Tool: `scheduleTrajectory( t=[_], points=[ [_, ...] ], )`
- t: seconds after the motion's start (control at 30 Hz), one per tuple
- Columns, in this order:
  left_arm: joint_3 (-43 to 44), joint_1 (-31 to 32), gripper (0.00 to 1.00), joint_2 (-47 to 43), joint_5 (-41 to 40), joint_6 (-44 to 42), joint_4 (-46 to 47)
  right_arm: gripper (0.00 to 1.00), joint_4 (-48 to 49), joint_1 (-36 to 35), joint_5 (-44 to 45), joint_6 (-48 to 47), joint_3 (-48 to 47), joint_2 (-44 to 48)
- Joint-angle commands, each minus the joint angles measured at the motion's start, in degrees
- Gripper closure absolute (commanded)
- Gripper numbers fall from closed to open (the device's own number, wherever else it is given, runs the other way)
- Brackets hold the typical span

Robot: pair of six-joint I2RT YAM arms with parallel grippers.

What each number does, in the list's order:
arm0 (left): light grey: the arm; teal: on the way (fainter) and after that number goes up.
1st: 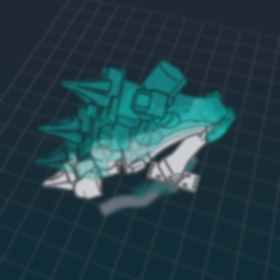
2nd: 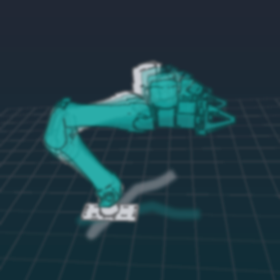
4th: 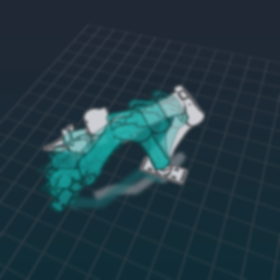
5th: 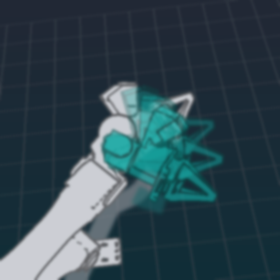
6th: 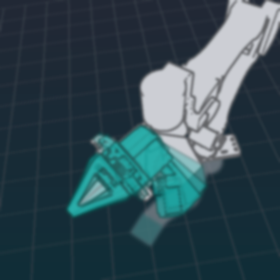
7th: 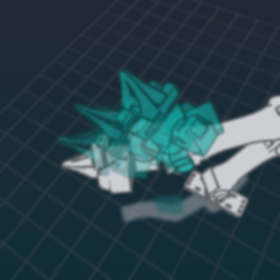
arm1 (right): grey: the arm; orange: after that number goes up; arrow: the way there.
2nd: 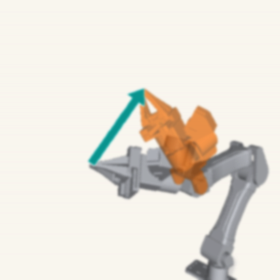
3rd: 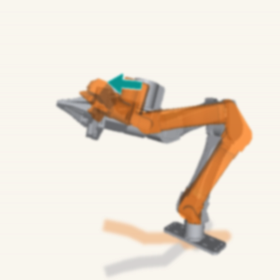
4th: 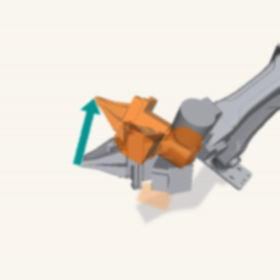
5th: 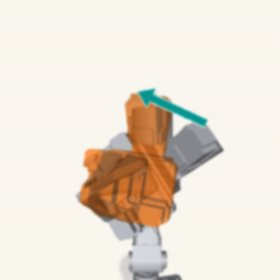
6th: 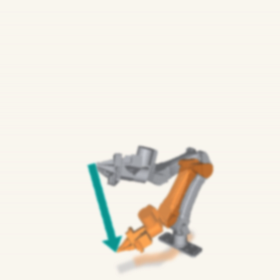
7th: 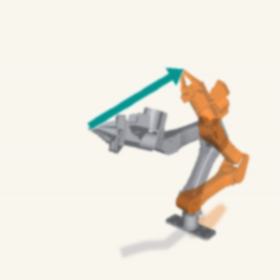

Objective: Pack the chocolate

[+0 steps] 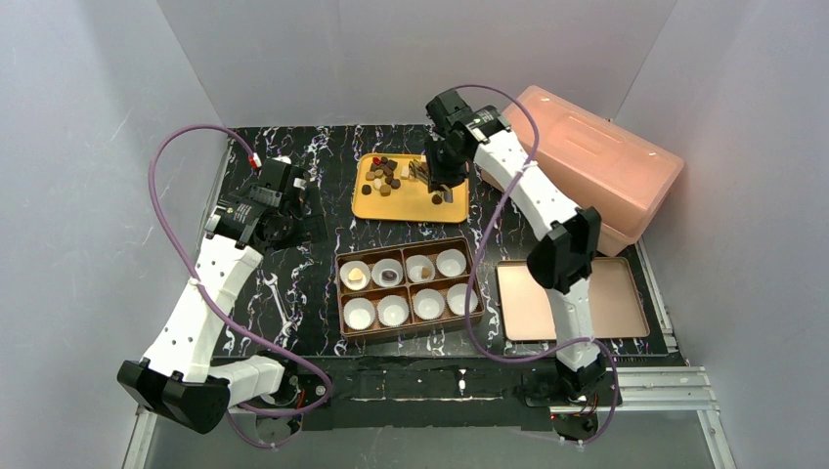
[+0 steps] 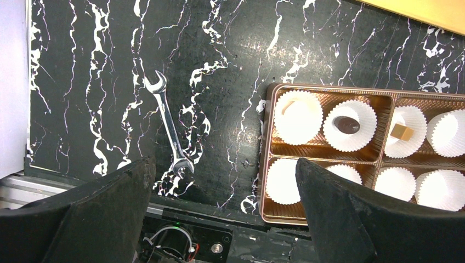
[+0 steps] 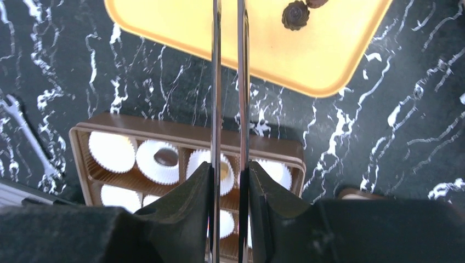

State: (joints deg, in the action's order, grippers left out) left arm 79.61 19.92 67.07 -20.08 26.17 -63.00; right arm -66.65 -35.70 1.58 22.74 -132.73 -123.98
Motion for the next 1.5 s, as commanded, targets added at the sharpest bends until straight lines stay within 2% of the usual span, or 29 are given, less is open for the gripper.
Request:
scheduleTrajectory(
  t=[0.0, 0.3, 0.6, 0.83, 1.07, 1.47],
  points=[
    [0.9, -0.4, 0.01, -1.6, 0.1, 0.3, -0.5, 0.70, 0.1, -1.0, 0.8, 0.4, 3.8, 9.8],
    [-0.2, -0.4, 0.00, -1.8, 0.7, 0.4, 0.8, 0.70, -0.2, -3.6, 1.2, 1.1, 14.5, 21.5],
    [-0.3, -0.4, 0.00, -1.3, 1.1, 0.3, 1.1, 0.70, 0.9, -5.6, 0.9, 3.3, 30.8, 35.6],
    [-0.7, -0.4, 0.01, -1.4, 0.9, 0.4, 1.2, 0.70, 0.9, -7.1, 0.1, 6.0, 41.0, 43.0],
    [-1.1, -0.4, 0.00, -1.1, 1.4, 0.9, 1.3, 0.70, 0.9, -8.0, -0.6, 7.6, 47.0, 46.8],
    [-1.0, -0.4, 0.00, -0.9, 1.7, 1.0, 1.2, 0.70, 2.5, -8.7, 0.9, 8.7, 52.6, 47.2]
  ],
)
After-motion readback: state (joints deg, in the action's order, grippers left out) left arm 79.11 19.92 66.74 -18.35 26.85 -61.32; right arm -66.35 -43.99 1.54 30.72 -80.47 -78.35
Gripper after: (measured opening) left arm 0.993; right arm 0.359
